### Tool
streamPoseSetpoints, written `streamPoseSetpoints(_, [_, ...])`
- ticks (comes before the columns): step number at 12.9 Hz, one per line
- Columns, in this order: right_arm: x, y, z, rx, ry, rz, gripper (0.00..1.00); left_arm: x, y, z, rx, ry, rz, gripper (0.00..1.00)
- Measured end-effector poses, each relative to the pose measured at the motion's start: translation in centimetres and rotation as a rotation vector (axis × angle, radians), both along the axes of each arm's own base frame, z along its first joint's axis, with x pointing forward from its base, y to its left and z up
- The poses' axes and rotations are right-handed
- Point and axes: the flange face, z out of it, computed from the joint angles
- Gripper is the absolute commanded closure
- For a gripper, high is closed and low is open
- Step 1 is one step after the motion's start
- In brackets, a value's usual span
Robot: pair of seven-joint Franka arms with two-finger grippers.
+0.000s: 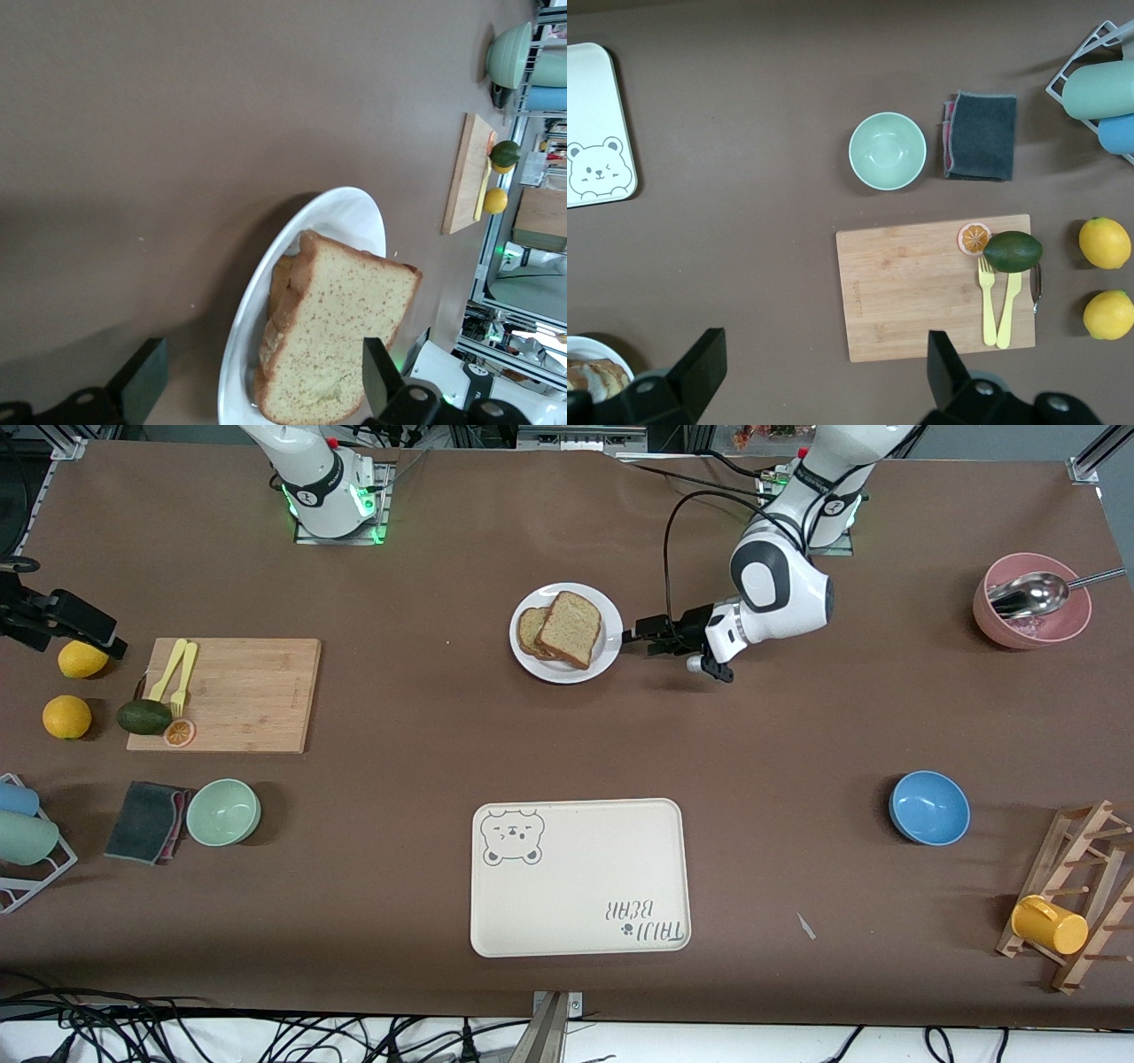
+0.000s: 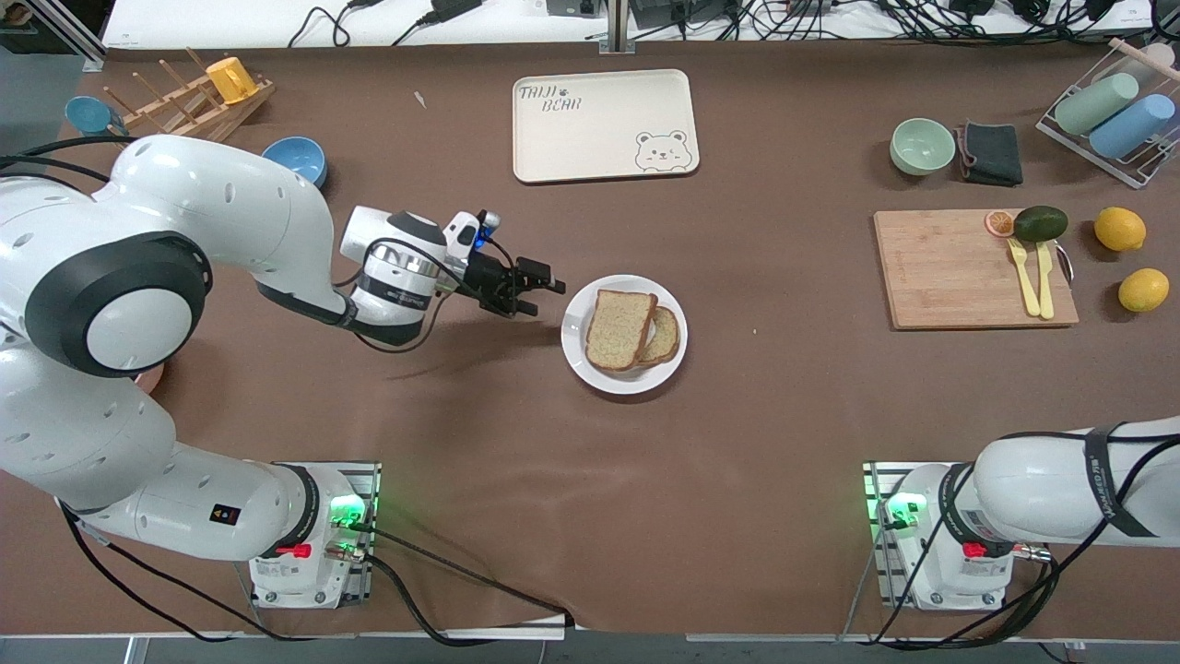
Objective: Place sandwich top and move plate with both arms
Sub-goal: 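Grip the white plate rim with the left gripper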
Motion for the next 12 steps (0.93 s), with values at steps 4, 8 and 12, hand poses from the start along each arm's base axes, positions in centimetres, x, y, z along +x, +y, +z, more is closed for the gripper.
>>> streamPoseSetpoints(4, [0.8,0.7,-0.6,0.0,-0.018,0.012,0.0,-3.0,-2.0,-1.1,-0.042,-0.02,0.013,0.03])
streamPoseSetpoints(8, [1.9,0.7,-2.0,-0.011,-0.022,0.016,0.0,-4.1,-2.0,-2.6,-0.055,-0.065,0.04,0.03])
streamPoseSetpoints(12, [2.1,0.3,-2.3,-0.013,-0.02,0.011,0.0,-5.0,-2.0,-4.0,-0.05,-0.067,0.033,0.17])
